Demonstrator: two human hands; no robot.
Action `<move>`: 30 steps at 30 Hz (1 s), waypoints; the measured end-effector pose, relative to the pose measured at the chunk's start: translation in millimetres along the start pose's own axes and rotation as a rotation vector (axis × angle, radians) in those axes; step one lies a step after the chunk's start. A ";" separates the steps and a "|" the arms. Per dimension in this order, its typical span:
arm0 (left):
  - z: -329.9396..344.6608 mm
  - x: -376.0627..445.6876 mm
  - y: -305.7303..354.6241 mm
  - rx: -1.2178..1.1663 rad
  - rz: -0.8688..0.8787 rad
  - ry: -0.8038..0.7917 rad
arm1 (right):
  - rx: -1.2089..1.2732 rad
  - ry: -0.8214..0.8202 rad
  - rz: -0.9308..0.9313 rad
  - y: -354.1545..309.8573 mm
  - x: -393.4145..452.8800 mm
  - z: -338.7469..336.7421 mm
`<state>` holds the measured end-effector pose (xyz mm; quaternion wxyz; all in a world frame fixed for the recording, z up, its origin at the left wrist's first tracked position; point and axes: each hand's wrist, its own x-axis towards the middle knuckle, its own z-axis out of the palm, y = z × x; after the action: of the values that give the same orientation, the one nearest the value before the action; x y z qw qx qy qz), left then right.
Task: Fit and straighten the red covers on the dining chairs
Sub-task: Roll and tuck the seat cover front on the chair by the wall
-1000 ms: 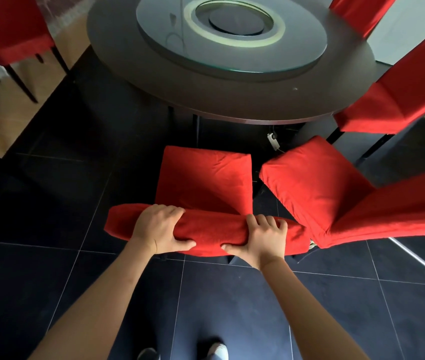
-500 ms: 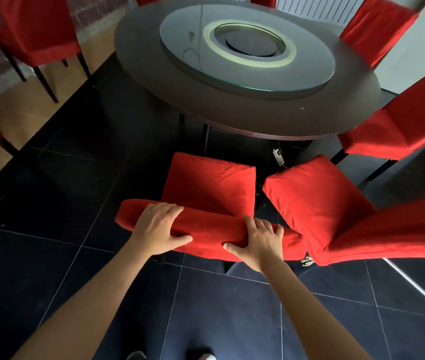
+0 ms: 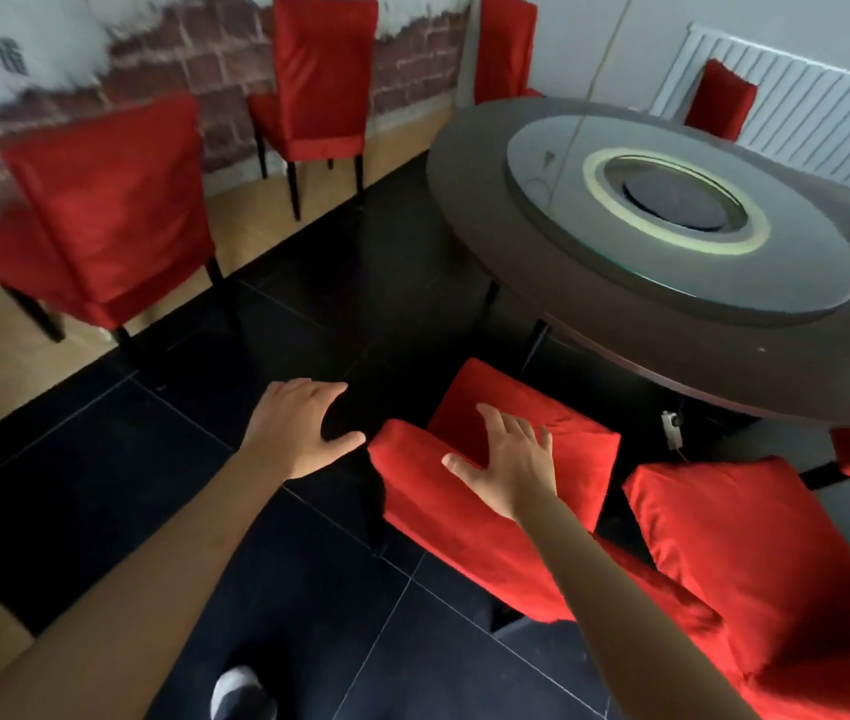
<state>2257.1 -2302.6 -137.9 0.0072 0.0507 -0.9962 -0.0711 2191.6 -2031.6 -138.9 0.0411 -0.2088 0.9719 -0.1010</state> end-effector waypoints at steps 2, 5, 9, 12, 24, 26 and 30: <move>-11.5 0.6 -38.7 0.014 -0.069 -0.002 | 0.011 0.010 -0.045 -30.5 23.0 -0.3; -28.6 5.5 -96.9 0.027 -0.151 0.004 | 0.023 0.019 -0.104 -79.3 57.2 2.9; -56.8 19.7 -177.3 0.031 -0.199 0.041 | 0.025 0.025 -0.156 -151.6 106.8 9.5; -79.2 35.2 -232.3 0.023 -0.220 0.096 | 0.046 0.032 -0.180 -200.0 143.1 13.6; -105.2 167.2 -381.6 -0.016 -0.313 0.221 | 0.083 0.029 -0.360 -312.9 325.5 18.8; -106.8 200.4 -404.9 -0.005 -0.334 0.239 | 0.086 0.043 -0.390 -323.3 373.0 17.9; -113.2 268.1 -449.3 0.016 -0.404 0.210 | 0.071 0.004 -0.443 -346.9 471.1 15.7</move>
<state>2037.8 -2788.4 -87.9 0.0959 0.2562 -0.9601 -0.0574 1903.0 -2539.1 -97.9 0.0235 -0.4152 0.8982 -0.1423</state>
